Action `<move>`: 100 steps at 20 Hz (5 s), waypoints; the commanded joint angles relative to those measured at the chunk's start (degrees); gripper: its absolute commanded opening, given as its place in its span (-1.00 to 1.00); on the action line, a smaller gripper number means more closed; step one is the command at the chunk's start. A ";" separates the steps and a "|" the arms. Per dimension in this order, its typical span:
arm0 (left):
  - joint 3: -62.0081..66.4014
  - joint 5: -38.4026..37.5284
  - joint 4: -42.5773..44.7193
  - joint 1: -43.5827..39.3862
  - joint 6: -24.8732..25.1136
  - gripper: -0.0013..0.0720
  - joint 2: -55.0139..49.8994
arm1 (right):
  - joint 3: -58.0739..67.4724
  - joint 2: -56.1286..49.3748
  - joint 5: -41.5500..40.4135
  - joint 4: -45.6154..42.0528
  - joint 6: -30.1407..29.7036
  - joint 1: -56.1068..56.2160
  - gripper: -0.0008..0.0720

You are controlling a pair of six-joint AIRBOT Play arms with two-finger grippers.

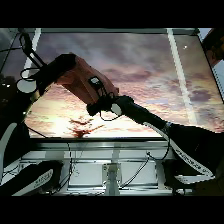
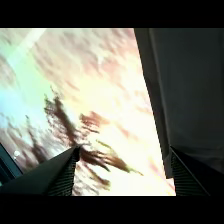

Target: Fold the clothes and pants, and hang the long-sleeved shirts on hangers.

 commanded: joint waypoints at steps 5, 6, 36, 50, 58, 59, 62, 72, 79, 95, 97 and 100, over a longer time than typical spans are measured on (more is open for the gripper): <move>0.04 4.92 -8.02 -0.42 -0.04 -0.90 -4.37 | 0.31 -0.92 8.57 -21.84 12.31 -1.53 0.71; 0.04 4.90 -10.14 -0.44 -0.04 -0.90 -4.31 | 0.31 -1.38 9.18 -23.21 14.03 -2.32 0.72; 0.04 10.73 6.01 -3.52 0.24 -0.90 11.02 | 14.34 24.57 35.30 -35.30 8.57 -12.74 -0.96; -4.42 -19.63 24.41 -3.54 -28.28 -0.90 27.10 | 16.79 37.29 45.07 -23.82 8.09 -12.59 -0.96; -13.27 -10.78 24.76 -3.54 -29.07 -0.90 11.45 | 16.79 12.68 34.67 -26.40 5.49 -12.63 -0.96; -13.25 -9.81 24.70 -3.54 -29.11 -0.90 8.57 | 16.79 9.62 31.91 -26.67 5.01 -12.70 -0.96; -13.25 -6.64 24.30 -3.54 -29.09 -0.90 1.36 | 16.79 1.33 24.24 -26.64 1.14 -12.83 -0.96; -13.27 12.63 24.30 -3.48 -29.09 -0.87 -4.83 | 16.79 -3.80 8.24 -28.13 0.55 -15.37 -0.10; -13.25 20.81 24.33 -3.48 -29.09 0.53 -5.07 | 17.51 -2.78 13.07 -28.02 0.61 -19.06 0.54; -13.22 -42.75 24.76 22.64 -13.66 0.91 -2.21 | 17.20 6.49 40.02 -27.28 0.59 -35.85 0.53; -13.22 -43.21 24.79 23.93 -8.41 0.91 -3.76 | 17.20 6.95 41.16 -27.19 0.61 -36.13 0.53; -13.22 -44.02 24.79 24.17 -4.81 0.91 -6.93 | 17.20 7.13 42.64 -27.21 0.52 -36.13 0.53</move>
